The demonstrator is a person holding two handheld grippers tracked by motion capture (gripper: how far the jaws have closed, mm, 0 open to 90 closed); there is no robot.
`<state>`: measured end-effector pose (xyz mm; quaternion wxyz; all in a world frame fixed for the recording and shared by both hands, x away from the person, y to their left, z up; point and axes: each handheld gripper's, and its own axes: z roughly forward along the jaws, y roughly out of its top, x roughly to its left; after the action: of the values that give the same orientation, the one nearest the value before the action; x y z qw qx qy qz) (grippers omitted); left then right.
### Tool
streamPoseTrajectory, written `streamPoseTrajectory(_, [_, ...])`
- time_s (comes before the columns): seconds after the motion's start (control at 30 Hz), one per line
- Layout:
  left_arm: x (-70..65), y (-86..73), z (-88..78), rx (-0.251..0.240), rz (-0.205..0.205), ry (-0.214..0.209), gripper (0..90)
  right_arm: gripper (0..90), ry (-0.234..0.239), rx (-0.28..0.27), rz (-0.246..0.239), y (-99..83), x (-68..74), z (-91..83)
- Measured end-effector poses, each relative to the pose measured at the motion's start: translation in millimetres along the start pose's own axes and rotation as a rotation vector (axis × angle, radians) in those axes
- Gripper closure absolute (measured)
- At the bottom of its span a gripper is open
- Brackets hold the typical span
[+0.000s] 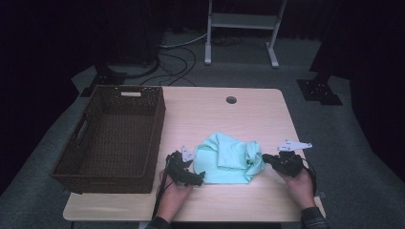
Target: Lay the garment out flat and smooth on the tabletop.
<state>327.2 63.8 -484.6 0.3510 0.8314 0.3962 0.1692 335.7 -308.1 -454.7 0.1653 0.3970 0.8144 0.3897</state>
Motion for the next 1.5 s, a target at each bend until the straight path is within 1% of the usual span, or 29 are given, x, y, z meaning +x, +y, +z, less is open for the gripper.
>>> streamPoseTrajectory(0.47, [0.0, 0.0, 0.0, 0.000, 0.000, 0.000, 0.0, 86.7, -0.032, -0.006, 0.036, -13.1, -8.1, -19.4])
streamPoseTrajectory(0.8, [0.0, 0.0, 0.0, 0.000, 0.000, 0.000, 0.0, 86.8, -0.063, -0.025, 0.075, -25.3, -16.8, -38.5])
streamPoseTrajectory(1.07, [0.0, 0.0, 0.0, 0.000, 0.000, 0.000, 0.0, 86.7, -0.080, -0.017, 0.080, -35.2, -16.9, -48.1])
streamPoseTrajectory(1.2, [0.0, 0.0, 0.0, 0.000, 0.000, 0.000, 0.0, 86.6, -0.099, -0.015, 0.085, -43.7, -17.2, -57.6])
streamPoseTrajectory(1.37, [0.0, 0.0, 0.0, 0.000, 0.000, 0.000, 0.0, 86.1, -0.101, -0.012, 0.088, -52.3, -16.0, -64.3])
streamPoseTrajectory(1.47, [0.0, 0.0, 0.0, 0.000, 0.000, 0.000, 0.0, 81.9, -0.107, -0.029, 0.092, -54.8, -15.0, -66.7])
streamPoseTrajectory(1.5, [0.0, 0.0, 0.0, 0.000, 0.000, 0.000, 0.0, 78.8, -0.107, -0.033, 0.094, -54.7, -15.1, -67.1])
